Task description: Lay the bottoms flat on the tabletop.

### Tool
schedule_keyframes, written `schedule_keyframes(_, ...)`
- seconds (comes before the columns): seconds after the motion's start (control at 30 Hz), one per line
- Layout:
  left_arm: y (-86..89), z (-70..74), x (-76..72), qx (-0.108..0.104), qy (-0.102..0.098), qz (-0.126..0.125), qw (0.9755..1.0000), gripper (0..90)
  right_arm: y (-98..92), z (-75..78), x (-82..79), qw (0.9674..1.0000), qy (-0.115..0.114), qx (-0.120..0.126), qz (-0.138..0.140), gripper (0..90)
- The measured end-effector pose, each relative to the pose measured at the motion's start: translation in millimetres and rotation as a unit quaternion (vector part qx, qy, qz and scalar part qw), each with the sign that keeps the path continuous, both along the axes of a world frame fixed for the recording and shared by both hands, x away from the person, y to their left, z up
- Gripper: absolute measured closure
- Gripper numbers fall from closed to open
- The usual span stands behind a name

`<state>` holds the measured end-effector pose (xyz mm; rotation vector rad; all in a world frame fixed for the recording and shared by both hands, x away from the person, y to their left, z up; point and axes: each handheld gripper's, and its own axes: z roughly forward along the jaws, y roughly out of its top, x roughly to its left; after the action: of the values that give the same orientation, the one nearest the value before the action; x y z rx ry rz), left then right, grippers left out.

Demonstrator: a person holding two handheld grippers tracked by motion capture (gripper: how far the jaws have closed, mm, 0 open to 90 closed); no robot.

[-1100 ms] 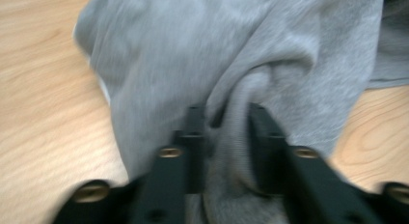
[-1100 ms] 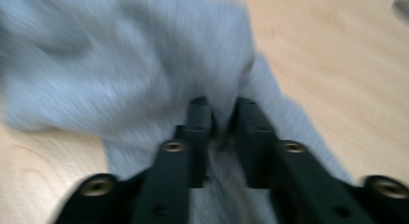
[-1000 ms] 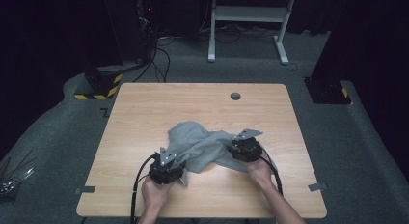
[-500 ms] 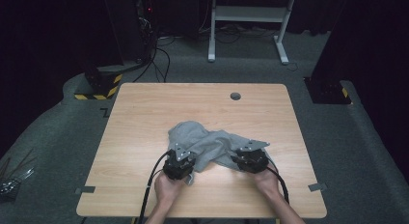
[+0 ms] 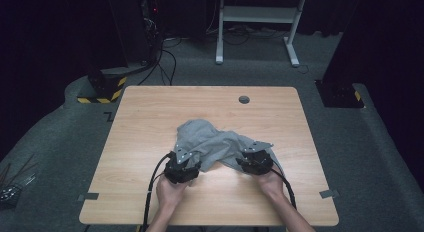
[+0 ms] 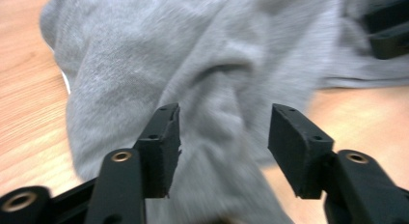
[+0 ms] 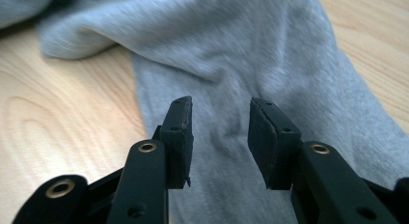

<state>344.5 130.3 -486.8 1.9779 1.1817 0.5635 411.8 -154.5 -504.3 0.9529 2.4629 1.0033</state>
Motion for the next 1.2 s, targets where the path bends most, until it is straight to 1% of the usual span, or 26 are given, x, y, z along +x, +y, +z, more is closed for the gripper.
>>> schedule_keyframes(0.1,1.8,2.4,-16.6,-0.002,0.001,-0.007,1.0000,42.1,4.0,1.6,-1.8,1.0000,-0.004,0.002,0.007,60.2)
schedule_keyframes(0.13,1.3,-0.8,-25.9,0.006,0.005,-0.006,0.9999,42.0,8.3,-0.3,-1.4,0.9999,-0.001,0.005,0.009,59.4)
schedule_keyframes(0.17,1.3,-0.8,-25.9,0.006,0.005,-0.006,0.9999,42.0,10.7,-1.8,-1.4,0.9999,0.001,0.003,0.011,59.1)
schedule_keyframes(0.2,1.0,-3.5,-29.0,0.007,0.010,-0.007,0.9999,42.0,10.7,-1.8,-1.4,0.9999,0.001,0.003,0.011,59.1)
schedule_keyframes(0.23,-1.5,-11.1,-31.1,0.013,0.020,-0.009,0.9997,42.6,15.9,-5.8,-1.0,0.9998,0.002,-0.007,0.017,59.0)
schedule_keyframes(0.3,-4.2,-19.2,-26.9,0.021,0.033,-0.008,0.9992,43.7,19.8,-10.7,0.6,0.9997,0.004,-0.017,0.019,59.5)
schedule_keyframes(0.33,-4.7,-22.7,-23.0,0.021,0.039,-0.006,0.9990,45.5,20.2,-11.2,1.4,0.9998,0.008,-0.009,0.016,60.1)
schedule_keyframes(0.4,-4.2,-28.5,-13.2,0.025,0.053,-0.004,0.9983,56.6,20.4,-10.6,3.5,0.9996,0.015,-0.007,0.021,68.5)
schedule_keyframes(0.43,-3.3,-29.0,-10.0,0.021,0.050,-0.004,0.9985,61.5,21.0,-10.3,3.2,0.9994,0.019,-0.006,0.027,73.4)
schedule_keyframes(0.5,-1.2,-26.0,-5.1,0.018,0.055,-0.007,0.9983,72.6,22.2,-8.8,0.7,0.9989,0.020,-0.016,0.040,83.0)
schedule_keyframes(0.53,-0.4,-23.9,-4.8,0.018,0.053,-0.007,0.9984,77.0,21.9,-8.0,-0.4,0.9984,0.022,-0.021,0.048,85.2)
schedule_keyframes(0.6,2.6,-18.9,-6.4,0.015,0.046,-0.013,0.9987,81.9,19.6,-6.4,-2.9,0.9976,0.026,-0.028,0.059,86.6)
schedule_keyframes(0.67,8.7,-12.8,-9.4,0.009,0.040,-0.013,0.9991,83.3,14.5,-3.7,-6.2,0.9971,0.022,-0.031,0.066,87.2)
schedule_keyframes(0.7,13.0,-9.2,-11.1,0.005,0.035,-0.011,0.9993,83.6,11.6,-1.0,-8.7,0.9971,0.020,-0.028,0.068,87.3)
schedule_keyframes(0.73,17.9,-5.0,-12.9,0.000,0.030,-0.007,0.9995,83.7,7.8,3.0,-11.4,0.9972,0.014,-0.024,0.069,87.3)
schedule_keyframes(0.83,36.2,10.0,-19.2,-0.015,0.011,0.008,0.9998,83.8,-6.3,19.5,-23.7,0.9976,-0.007,0.005,0.069,87.3)
schedule_keyframes(0.9,48.9,18.8,-24.1,-0.028,-0.001,0.021,0.9994,83.8,-17.0,29.9,-33.8,0.9973,-0.023,0.016,0.067,87.3)
schedule_keyframes(0.93,48.9,18.8,-24.1,-0.028,-0.001,0.021,0.9994,83.8,-22.7,34.6,-38.4,0.9970,-0.031,0.019,0.068,87.3)
schedule_keyframes(0.97,59.7,24.1,-27.7,-0.034,-0.007,0.033,0.9988,83.9,-28.7,38.8,-42.8,0.9970,-0.037,0.022,0.065,87.3)
schedule_keyframes(1.0,64.4,25.0,-28.4,-0.034,-0.008,0.040,0.9986,83.9,-34.9,42.1,-46.2,0.9969,-0.041,0.027,0.062,87.3)
schedule_keyframes(1.03,64.4,25.0,-28.4,-0.034,-0.008,0.040,0.9986,83.8,-34.9,42.1,-46.2,0.9969,-0.041,0.027,0.062,87.3)
schedule_keyframes(1.07,72.2,23.4,-27.7,-0.033,-0.001,0.051,0.9982,83.9,-45.4,44.4,-50.7,0.9969,-0.040,0.032,0.060,87.2)
schedule_keyframes(1.1,72.2,23.4,-27.7,-0.033,-0.001,0.051,0.9982,83.8,-45.4,44.4,-50.7,0.9969,-0.040,0.032,0.060,87.2)
schedule_keyframes(1.13,74.7,21.5,-26.6,-0.030,0.007,0.055,0.9980,83.8,-48.3,43.1,-52.2,0.9970,-0.035,0.030,0.063,87.1)
schedule_keyframes(1.17,75.4,19.0,-24.8,-0.025,0.020,0.055,0.9980,83.6,-49.8,40.5,-53.6,0.9971,-0.029,0.023,0.067,86.7)
schedule_keyframes(1.2,74.2,16.0,-22.6,-0.016,0.040,0.052,0.9977,83.0,-50.3,37.0,-54.1,0.9968,-0.015,0.020,0.076,86.0)
